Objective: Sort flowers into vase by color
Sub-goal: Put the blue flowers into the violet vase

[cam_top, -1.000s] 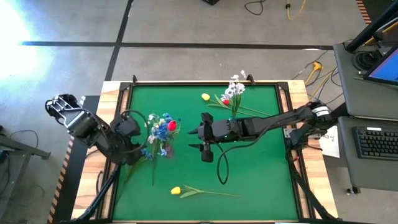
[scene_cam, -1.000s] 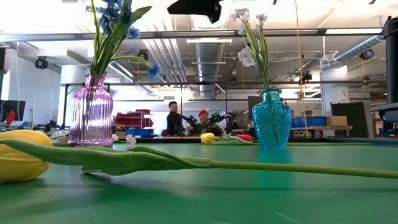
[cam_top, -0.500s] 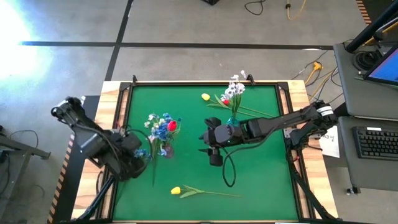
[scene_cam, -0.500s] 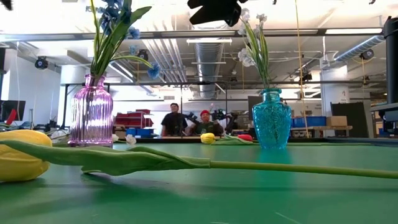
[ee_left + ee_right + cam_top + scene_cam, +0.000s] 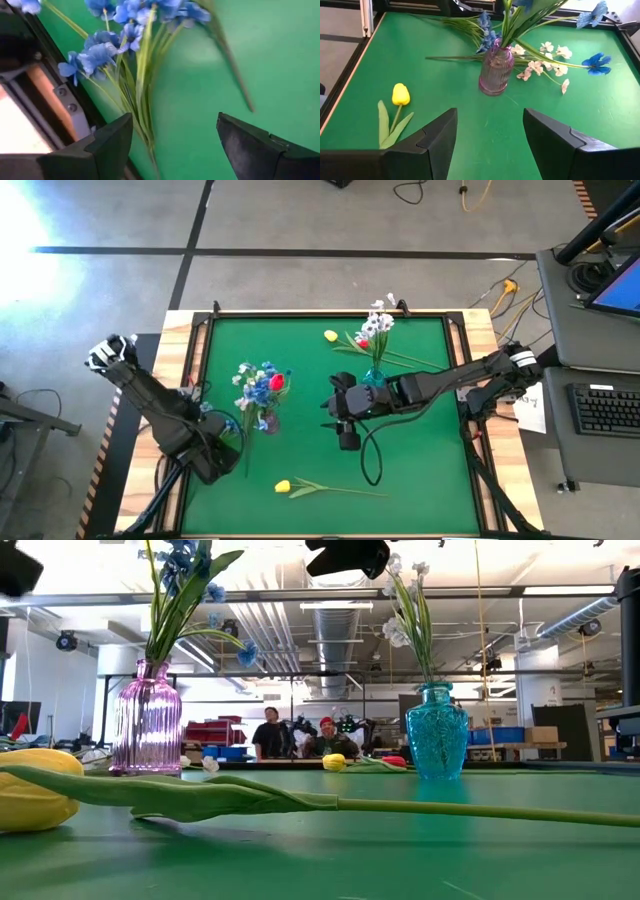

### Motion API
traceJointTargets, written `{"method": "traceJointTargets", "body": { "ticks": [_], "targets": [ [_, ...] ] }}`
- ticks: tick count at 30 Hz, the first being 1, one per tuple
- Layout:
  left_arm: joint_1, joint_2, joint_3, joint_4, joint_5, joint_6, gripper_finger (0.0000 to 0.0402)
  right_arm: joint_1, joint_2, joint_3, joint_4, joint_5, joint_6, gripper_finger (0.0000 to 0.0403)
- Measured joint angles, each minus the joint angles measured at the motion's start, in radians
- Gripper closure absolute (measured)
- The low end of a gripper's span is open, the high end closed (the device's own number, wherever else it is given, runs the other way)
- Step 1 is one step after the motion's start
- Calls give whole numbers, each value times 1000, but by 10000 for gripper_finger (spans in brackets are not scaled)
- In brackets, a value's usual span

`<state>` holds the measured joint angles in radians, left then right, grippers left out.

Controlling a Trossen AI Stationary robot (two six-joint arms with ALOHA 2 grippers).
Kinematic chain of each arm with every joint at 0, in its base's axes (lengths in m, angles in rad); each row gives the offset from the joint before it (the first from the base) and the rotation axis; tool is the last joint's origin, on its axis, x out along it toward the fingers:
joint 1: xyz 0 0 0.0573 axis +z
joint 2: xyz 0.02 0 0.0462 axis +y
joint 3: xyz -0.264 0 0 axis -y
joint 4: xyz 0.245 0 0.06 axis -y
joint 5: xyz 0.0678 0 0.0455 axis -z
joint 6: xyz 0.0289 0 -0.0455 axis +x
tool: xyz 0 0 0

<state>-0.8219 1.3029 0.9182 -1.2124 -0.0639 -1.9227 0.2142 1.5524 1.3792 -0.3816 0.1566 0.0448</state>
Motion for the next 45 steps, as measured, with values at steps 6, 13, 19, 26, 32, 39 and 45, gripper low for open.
{"method": "traceJointTargets", "body": {
  "ticks": [6,13,19,26,32,39,45],
  "targets": [
    [0,0,-128,115,-1,-63,127,0,0,0,-5,-2,8,183],
    [0,11,-172,119,25,-107,127,2,0,0,-4,-3,29,183],
    [-2,64,-177,136,29,-113,127,2,0,0,-2,-3,34,183],
    [-2,161,-209,164,64,-114,127,2,0,0,-3,-2,34,183],
    [-2,202,-242,256,87,-105,133,2,0,0,-3,-1,44,183],
    [-3,202,-244,277,88,-103,200,4,0,0,-3,-2,45,183],
    [-3,201,-235,266,93,-103,289,4,0,0,-3,-2,43,183]
  ]
}}
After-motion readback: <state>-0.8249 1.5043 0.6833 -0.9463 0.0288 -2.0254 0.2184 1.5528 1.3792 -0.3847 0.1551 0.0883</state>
